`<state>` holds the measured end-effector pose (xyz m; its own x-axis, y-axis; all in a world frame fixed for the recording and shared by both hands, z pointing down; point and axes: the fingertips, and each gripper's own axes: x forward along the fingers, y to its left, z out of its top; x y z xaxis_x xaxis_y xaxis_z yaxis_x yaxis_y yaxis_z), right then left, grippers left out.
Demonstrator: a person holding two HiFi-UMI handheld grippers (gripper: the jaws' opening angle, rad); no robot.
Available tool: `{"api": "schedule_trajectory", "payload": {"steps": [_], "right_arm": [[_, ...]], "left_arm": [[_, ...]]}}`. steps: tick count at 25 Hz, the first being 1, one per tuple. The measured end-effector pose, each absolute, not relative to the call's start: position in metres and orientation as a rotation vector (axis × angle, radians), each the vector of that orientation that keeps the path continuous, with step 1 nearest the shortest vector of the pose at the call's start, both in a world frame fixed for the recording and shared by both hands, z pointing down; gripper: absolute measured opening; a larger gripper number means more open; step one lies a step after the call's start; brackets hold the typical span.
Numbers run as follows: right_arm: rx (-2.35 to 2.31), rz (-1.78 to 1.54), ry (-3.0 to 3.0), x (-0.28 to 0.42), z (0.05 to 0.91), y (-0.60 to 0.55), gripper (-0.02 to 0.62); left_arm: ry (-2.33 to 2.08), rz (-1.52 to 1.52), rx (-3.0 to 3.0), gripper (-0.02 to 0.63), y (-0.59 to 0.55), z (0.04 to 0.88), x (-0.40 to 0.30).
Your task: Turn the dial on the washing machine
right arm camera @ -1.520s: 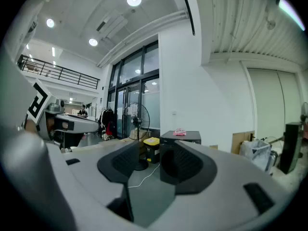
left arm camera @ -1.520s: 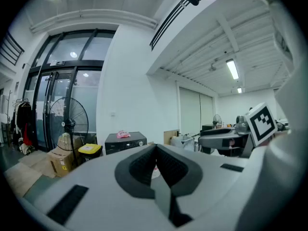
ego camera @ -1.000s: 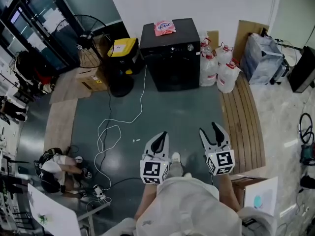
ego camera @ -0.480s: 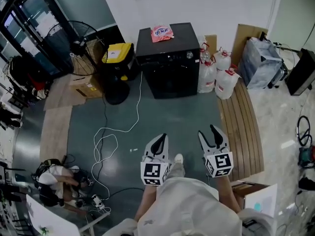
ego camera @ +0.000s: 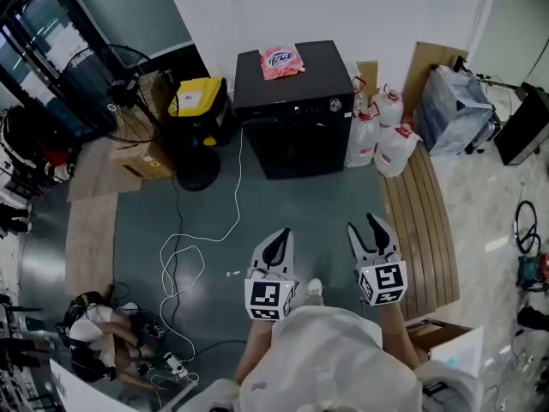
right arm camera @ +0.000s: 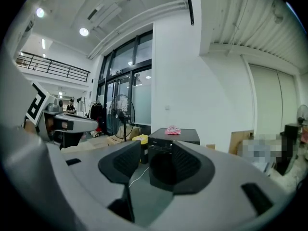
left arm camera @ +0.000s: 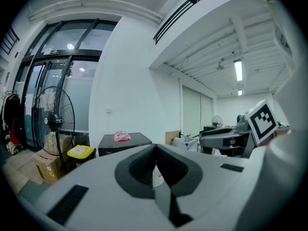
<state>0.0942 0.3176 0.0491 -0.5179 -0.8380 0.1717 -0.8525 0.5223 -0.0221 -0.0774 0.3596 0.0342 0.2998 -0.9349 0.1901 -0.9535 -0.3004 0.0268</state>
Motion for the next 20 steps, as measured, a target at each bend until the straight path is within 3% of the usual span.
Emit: {"api": "schedule_trajectory", "payload": {"steps": [20], "right_arm": [[1.507, 0.161, -2.552, 0.079, 0.064, 0.228, 0.198]], "left_arm": [[-1.727, 0.160, 2.445, 0.014, 0.254, 0.051, -0.101]]}}
